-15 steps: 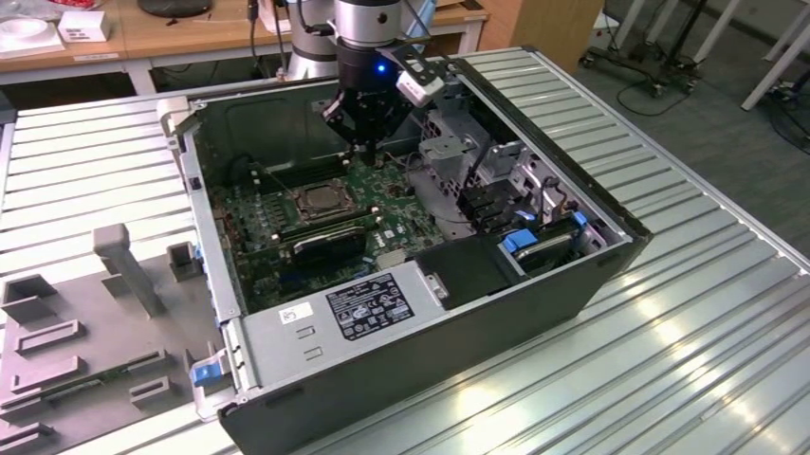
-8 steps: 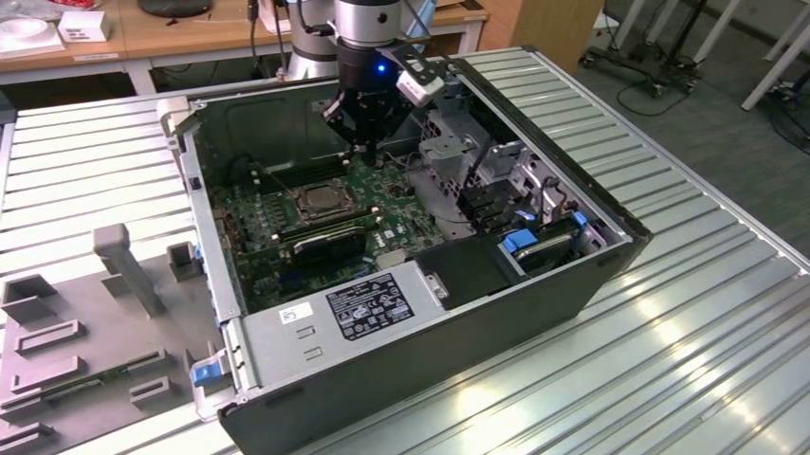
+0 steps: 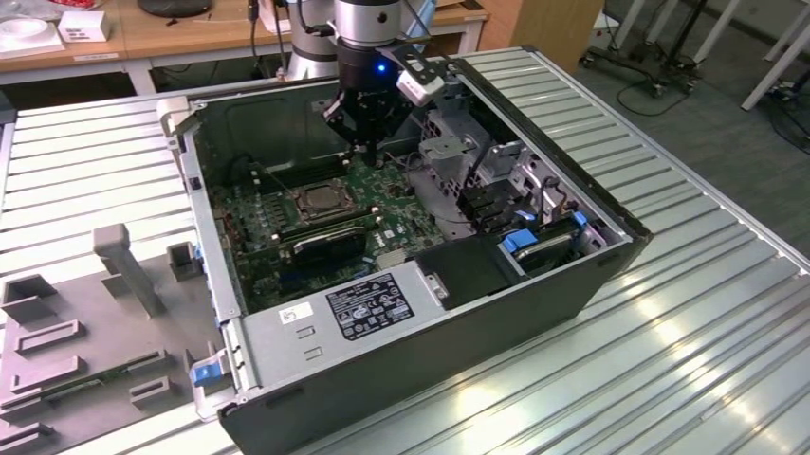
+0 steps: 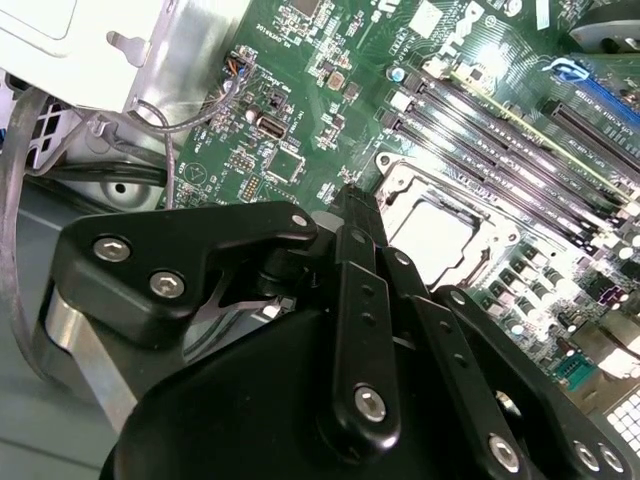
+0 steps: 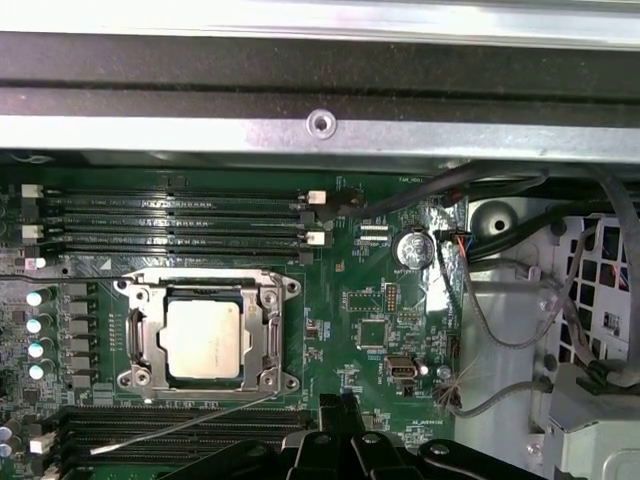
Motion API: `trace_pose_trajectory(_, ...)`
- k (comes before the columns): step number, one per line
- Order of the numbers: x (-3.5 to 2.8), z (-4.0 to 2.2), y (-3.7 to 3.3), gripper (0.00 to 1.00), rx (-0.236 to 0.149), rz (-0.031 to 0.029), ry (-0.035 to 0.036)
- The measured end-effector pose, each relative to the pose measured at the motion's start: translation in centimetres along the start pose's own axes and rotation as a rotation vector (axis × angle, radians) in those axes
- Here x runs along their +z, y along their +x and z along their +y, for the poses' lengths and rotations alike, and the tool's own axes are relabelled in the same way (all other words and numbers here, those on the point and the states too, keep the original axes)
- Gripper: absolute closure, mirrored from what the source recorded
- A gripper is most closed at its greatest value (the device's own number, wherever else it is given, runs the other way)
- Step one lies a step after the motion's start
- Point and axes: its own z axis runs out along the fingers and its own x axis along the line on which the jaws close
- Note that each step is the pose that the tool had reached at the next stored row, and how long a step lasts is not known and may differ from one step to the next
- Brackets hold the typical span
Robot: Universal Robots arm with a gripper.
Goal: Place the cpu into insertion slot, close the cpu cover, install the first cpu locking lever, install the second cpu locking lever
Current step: 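Install the first cpu locking lever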
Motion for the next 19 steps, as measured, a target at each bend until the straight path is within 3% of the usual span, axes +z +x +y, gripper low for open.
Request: trace_pose_trajectory(19, 0.00, 0.00, 0.00, 0.89, 0.000, -0.0035, 0.0134)
